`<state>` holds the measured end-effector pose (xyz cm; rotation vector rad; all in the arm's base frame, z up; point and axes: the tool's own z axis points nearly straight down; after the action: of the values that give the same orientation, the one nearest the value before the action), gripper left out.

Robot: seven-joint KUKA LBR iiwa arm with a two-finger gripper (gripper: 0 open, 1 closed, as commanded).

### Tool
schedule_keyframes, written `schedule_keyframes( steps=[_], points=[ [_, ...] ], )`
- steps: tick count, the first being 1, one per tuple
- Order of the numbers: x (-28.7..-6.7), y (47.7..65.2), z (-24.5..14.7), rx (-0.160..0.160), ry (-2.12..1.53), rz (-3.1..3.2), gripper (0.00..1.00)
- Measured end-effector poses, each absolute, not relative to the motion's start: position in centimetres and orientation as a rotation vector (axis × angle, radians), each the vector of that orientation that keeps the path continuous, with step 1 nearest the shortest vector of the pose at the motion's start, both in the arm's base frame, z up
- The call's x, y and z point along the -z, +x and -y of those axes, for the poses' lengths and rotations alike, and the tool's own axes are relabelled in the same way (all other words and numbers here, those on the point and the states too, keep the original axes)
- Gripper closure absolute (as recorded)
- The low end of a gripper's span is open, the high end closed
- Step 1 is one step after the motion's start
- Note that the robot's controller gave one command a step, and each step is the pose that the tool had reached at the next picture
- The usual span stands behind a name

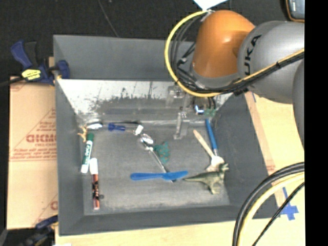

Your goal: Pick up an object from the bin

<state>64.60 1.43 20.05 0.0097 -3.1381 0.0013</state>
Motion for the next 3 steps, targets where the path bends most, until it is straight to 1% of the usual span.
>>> schedule_keyframes(
  steps=[1, 2, 3],
  points=[
    [-20.6, 64.7, -1.4, -0.001, 0.009, 3.147, 0.00],
    [-7.0, 64.6, -4.3, 0.003, -0.121, 3.145, 0.00],
    [-14.9, 63.8, -4.5, 0.002, -0.235, 3.151, 0.00]
  ],
)
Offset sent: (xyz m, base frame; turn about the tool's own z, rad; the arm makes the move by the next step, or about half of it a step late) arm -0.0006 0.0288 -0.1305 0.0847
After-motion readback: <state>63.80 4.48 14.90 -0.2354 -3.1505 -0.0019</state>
